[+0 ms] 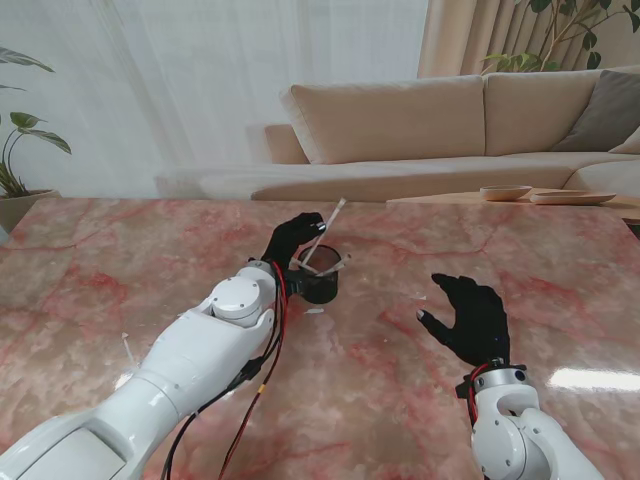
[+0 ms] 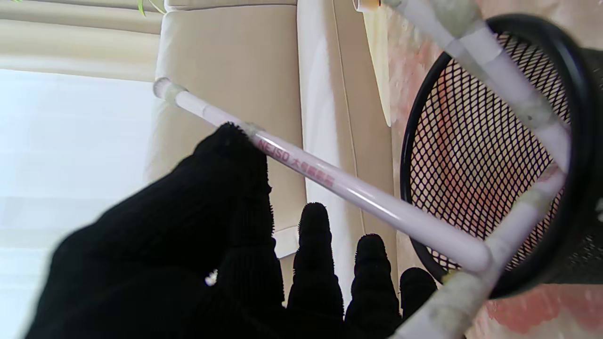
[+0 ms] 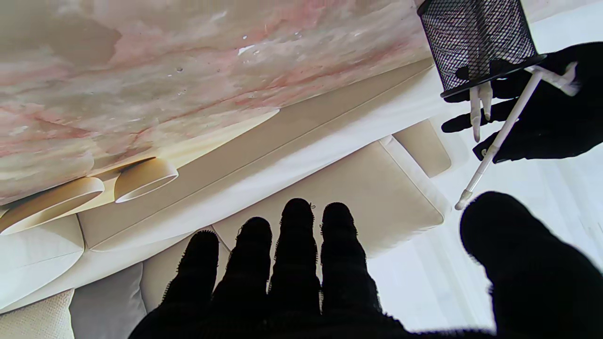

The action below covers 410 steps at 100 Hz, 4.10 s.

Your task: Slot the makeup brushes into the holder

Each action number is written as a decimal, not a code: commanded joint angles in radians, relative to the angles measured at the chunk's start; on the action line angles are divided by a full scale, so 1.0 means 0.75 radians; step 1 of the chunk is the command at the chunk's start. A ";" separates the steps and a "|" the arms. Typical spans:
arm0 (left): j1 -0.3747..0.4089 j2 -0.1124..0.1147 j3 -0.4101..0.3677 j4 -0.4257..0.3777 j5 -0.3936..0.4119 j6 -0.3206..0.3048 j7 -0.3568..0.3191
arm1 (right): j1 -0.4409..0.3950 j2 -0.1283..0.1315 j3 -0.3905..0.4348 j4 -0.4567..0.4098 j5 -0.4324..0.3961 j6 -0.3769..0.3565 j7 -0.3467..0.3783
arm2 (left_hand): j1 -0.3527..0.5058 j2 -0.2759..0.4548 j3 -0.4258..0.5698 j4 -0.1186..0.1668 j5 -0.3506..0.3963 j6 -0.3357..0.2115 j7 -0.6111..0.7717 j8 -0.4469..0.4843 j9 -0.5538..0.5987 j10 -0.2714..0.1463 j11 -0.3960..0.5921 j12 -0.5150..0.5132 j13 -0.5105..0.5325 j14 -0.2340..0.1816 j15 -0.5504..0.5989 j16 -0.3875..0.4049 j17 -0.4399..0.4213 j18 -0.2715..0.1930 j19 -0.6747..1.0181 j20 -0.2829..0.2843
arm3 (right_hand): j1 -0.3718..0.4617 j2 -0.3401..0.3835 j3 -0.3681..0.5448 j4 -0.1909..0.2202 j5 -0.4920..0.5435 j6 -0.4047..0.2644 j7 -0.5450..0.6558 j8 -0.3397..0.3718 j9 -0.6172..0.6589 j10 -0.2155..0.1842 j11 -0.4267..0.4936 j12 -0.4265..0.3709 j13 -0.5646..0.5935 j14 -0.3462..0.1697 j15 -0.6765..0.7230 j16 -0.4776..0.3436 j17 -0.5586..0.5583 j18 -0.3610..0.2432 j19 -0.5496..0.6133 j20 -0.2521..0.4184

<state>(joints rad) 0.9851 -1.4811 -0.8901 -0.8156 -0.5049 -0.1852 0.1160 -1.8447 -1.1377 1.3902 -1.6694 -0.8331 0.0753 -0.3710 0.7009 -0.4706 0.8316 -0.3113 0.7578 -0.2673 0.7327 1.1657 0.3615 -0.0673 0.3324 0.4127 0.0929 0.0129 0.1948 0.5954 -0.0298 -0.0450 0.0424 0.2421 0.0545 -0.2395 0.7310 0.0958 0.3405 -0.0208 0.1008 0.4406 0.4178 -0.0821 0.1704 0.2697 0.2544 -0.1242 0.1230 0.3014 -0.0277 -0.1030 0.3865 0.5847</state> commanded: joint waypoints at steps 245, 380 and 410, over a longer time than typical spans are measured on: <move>-0.047 -0.105 0.044 0.128 -0.017 -0.064 0.055 | 0.017 -0.002 -0.016 0.063 0.036 -0.018 0.016 | 0.160 0.170 0.046 0.252 0.076 -0.287 0.296 -0.252 -0.046 -0.060 0.035 0.019 -0.055 -0.069 -0.080 0.032 0.013 -0.027 -0.030 -0.047 | 0.011 -0.018 0.043 -0.057 0.019 -0.014 0.016 0.017 0.013 -0.008 -0.002 0.021 0.018 0.007 0.014 0.042 -0.010 0.001 0.019 0.033; 0.123 0.205 -0.020 -0.347 0.334 0.003 -0.083 | 0.010 0.006 0.000 0.008 -0.017 -0.029 0.022 | -0.341 -0.248 -0.125 0.192 -0.286 0.147 -0.594 -1.268 -0.146 -0.064 -0.129 -0.187 -0.056 -0.090 -0.207 -0.297 0.022 -0.049 -0.074 -0.250 | -0.011 -0.045 0.040 -0.059 0.016 -0.009 0.015 0.015 -0.009 -0.004 -0.013 0.013 0.015 0.010 0.003 0.036 -0.011 0.003 0.015 0.030; 0.292 0.388 -0.188 -0.679 0.628 0.010 -0.288 | -0.043 0.027 0.055 -0.083 -0.088 -0.079 0.108 | -0.316 0.002 -0.610 0.287 -0.388 0.339 -0.785 -1.372 -0.176 -0.028 -0.188 -0.261 -0.050 -0.133 -0.206 -0.333 0.020 -0.058 -0.037 -0.081 | -0.106 -0.033 -0.003 -0.045 0.022 0.004 0.000 -0.001 -0.023 -0.016 -0.096 -0.080 0.055 -0.018 -0.082 -0.072 0.039 -0.021 -0.048 -0.044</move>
<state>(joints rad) 1.1823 -1.2180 -1.0185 -1.3144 -0.0517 -0.1669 -0.1002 -1.8645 -1.1233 1.4275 -1.7251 -0.8972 0.0271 -0.2933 0.4752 -0.5180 0.4607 -0.1318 0.4936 -0.0340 0.1730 0.1559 0.2623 -0.0814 0.2216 0.2452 0.0816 -0.0212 0.0731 0.3664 -0.0217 -0.0408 0.0151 0.1644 0.0335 -0.2665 0.7420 0.0852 0.3410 -0.0207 0.1105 0.4407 0.4260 -0.0813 0.1314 0.2384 0.2675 -0.1223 0.0923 0.2837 -0.0028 -0.1014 0.3845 0.5850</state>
